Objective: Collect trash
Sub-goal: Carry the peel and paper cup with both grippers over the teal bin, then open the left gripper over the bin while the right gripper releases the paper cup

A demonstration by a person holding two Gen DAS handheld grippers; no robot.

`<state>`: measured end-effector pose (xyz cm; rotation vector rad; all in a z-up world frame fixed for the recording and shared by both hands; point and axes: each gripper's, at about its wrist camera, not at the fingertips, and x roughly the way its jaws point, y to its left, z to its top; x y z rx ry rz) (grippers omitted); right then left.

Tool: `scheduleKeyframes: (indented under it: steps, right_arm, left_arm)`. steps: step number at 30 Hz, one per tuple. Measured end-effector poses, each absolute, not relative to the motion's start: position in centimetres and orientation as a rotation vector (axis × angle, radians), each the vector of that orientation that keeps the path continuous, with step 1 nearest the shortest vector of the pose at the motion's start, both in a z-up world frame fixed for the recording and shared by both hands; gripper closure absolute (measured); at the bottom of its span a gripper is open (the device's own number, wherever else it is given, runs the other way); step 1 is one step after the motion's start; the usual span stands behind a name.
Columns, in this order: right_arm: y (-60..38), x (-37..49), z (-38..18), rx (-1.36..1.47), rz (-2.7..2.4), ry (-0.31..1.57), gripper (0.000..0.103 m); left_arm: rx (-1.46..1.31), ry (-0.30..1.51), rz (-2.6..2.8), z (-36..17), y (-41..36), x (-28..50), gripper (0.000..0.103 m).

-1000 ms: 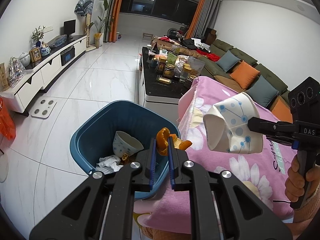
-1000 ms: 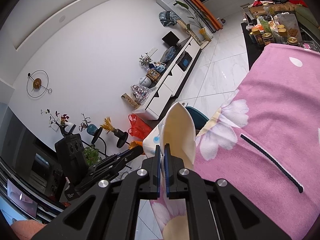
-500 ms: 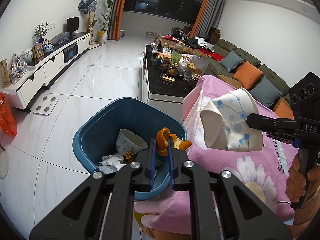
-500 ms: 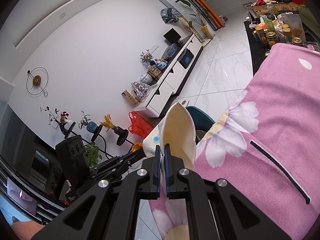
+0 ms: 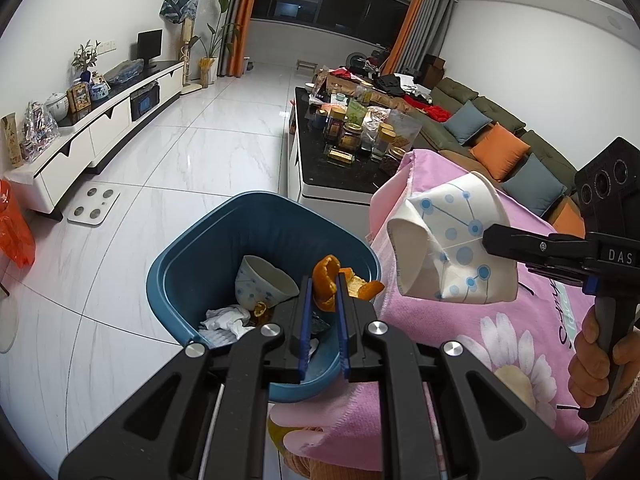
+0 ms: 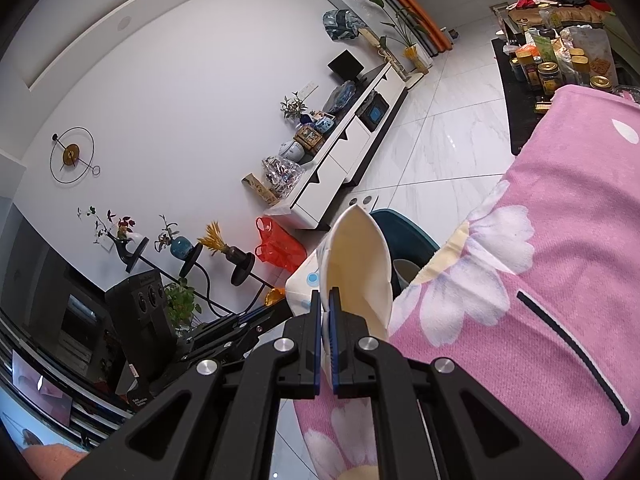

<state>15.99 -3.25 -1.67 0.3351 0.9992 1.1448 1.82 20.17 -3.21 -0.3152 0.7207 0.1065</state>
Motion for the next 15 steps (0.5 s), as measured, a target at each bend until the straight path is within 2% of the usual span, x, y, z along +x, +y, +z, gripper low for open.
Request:
scheduleKeyframes:
  steps: [15]
  right_arm:
    - [-1.4,15.8,-1.9,0.306,1.147,1.014,0.1]
  left_arm:
    - [-0.331,0.737,0.126,-4.3,20.5,2.5,0.091]
